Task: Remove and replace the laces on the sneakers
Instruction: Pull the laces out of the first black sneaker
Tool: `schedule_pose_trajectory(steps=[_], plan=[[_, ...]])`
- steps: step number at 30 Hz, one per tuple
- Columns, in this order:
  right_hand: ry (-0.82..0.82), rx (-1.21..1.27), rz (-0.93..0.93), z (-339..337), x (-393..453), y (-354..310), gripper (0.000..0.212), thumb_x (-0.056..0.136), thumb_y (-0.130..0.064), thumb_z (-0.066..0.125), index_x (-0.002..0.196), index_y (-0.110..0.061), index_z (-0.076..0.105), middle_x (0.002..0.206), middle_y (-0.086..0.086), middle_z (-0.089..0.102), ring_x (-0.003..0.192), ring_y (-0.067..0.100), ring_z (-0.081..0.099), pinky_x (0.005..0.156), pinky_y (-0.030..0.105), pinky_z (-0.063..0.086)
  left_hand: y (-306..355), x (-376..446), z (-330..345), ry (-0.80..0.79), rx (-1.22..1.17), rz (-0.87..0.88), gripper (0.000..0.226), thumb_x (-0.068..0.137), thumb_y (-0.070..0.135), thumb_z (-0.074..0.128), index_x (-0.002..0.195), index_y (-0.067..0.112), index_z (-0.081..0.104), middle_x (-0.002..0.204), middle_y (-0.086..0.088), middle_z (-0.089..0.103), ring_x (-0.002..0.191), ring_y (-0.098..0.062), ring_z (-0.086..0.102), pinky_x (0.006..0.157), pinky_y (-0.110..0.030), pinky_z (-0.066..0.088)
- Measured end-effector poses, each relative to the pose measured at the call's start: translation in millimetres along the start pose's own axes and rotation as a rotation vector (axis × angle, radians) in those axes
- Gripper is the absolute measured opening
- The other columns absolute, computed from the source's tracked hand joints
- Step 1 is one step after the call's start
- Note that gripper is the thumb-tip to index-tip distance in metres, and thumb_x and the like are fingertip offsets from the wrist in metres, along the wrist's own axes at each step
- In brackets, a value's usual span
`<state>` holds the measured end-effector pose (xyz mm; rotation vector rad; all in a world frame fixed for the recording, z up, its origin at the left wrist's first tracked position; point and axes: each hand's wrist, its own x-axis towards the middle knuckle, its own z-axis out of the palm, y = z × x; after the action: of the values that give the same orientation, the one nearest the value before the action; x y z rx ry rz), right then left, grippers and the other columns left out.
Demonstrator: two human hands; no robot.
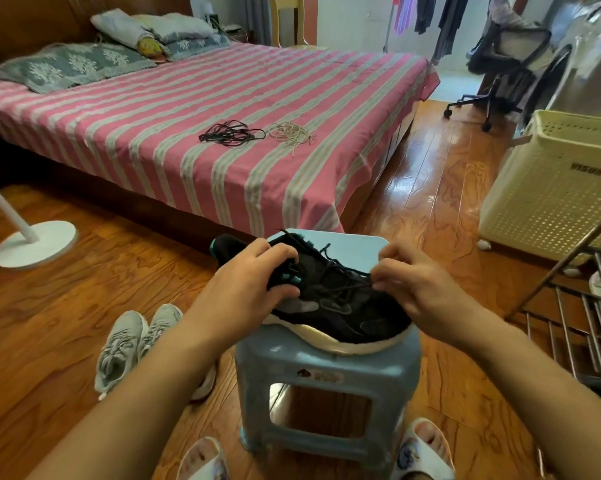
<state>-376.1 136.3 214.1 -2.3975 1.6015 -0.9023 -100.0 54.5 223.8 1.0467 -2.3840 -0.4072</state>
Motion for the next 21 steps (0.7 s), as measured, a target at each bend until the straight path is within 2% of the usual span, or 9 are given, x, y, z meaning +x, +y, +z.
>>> schedule_pose_trajectory(steps=[2, 5, 8, 10, 13, 15, 16, 18, 21], plan=[[0.053, -0.046, 0.039, -1, -6, -3, 0.015, 0.096, -0.031, 0.061, 0.097, -0.018, 0.068, 0.107, -0.005, 0.049, 0.095, 0.008, 0.051, 0.081, 0.026, 0.046, -2, -1, -1, -0.025, -0.026, 0.032, 0.042, 0.087, 0.033, 0.078, 0.123, 0.038, 0.055, 0.107, 0.027, 0.041, 0.096, 0.0, 0.048, 0.073, -0.015, 0.039], [0.134, -0.134, 0.015, 22, 2, -38, 0.039, 0.089, -0.049, 0.064, 0.11, -0.017, 0.071, 0.107, 0.001, 0.058, 0.1, 0.02, 0.054, 0.088, 0.033, 0.045, -1, -1, 0, -0.02, -0.048, 0.041, 0.042, 0.086, 0.03, 0.079, 0.122, 0.035, 0.057, 0.108, 0.027, 0.043, 0.098, 0.0, 0.051, 0.079, -0.022, 0.047], [0.143, -0.395, -0.053, 50, 15, -59, 0.029, 0.094, -0.04, 0.057, 0.102, -0.015, 0.071, 0.094, 0.002, 0.061, 0.09, 0.025, 0.05, 0.074, 0.042, 0.046, -1, -1, 2, -0.016, -0.032, 0.05, 0.042, 0.085, 0.03, 0.079, 0.121, 0.034, 0.056, 0.108, 0.024, 0.044, 0.099, -0.003, 0.052, 0.081, -0.029, 0.05], [0.178, -0.421, -0.05, 47, 17, -59, 0.018, 0.096, -0.027, 0.059, 0.09, -0.015, 0.071, 0.087, 0.001, 0.06, 0.086, 0.024, 0.047, 0.07, 0.043, 0.044, -2, -1, 2, -0.007, -0.027, 0.045, 0.042, 0.086, 0.031, 0.079, 0.121, 0.035, 0.056, 0.108, 0.023, 0.044, 0.098, -0.003, 0.051, 0.081, -0.028, 0.049], [-0.015, -0.144, -0.1, 21, 0, -48, 0.009, 0.091, -0.025, 0.067, 0.087, -0.02, 0.073, 0.1, -0.003, 0.054, 0.098, 0.018, 0.046, 0.083, 0.032, 0.041, -5, -2, 1, 0.0, -0.048, 0.024, 0.041, 0.087, 0.032, 0.078, 0.12, 0.036, 0.055, 0.108, 0.022, 0.045, 0.097, -0.001, 0.05, 0.079, -0.026, 0.046], [-0.178, 0.007, 0.02, -4, -14, -35, 0.006, 0.088, -0.025, 0.068, 0.084, -0.026, 0.072, 0.114, -0.009, 0.047, 0.114, 0.012, 0.042, 0.096, 0.03, 0.039, -5, 0, 1, 0.003, -0.066, 0.017, 0.039, 0.087, 0.032, 0.077, 0.119, 0.036, 0.055, 0.107, 0.021, 0.046, 0.097, -0.002, 0.05, 0.079, -0.025, 0.045], [-0.195, 0.001, 0.098, -14, -18, -29, 0.008, 0.087, -0.026, 0.066, 0.081, -0.027, 0.072, 0.119, -0.012, 0.044, 0.121, 0.009, 0.038, 0.101, 0.032, 0.037, -4, 0, 2, 0.006, -0.06, 0.021, 0.04, 0.088, 0.032, 0.077, 0.119, 0.037, 0.054, 0.107, 0.023, 0.044, 0.097, -0.002, 0.05, 0.078, -0.024, 0.044], [-0.085, -0.073, 0.195, -22, -19, -25, 0.016, 0.087, -0.03, 0.059, 0.077, -0.027, 0.071, 0.125, -0.013, 0.044, 0.125, 0.008, 0.035, 0.104, 0.038, 0.037, -1, -1, 6, 0.012, -0.031, 0.035, 0.04, 0.088, 0.032, 0.077, 0.12, 0.037, 0.053, 0.107, 0.026, 0.04, 0.096, -0.002, 0.049, 0.076, -0.022, 0.041], [0.092, -0.221, 0.175, 5, -2, -51, 0.042, 0.09, -0.054, 0.053, 0.079, -0.019, 0.073, 0.121, -0.001, 0.051, 0.12, 0.019, 0.042, 0.099, 0.038, 0.039, 1, -1, 8, 0.026, -0.026, 0.029, 0.04, 0.087, 0.032, 0.077, 0.117, 0.038, 0.052, 0.107, 0.027, 0.04, 0.096, -0.003, 0.049, 0.077, -0.028, 0.046]])
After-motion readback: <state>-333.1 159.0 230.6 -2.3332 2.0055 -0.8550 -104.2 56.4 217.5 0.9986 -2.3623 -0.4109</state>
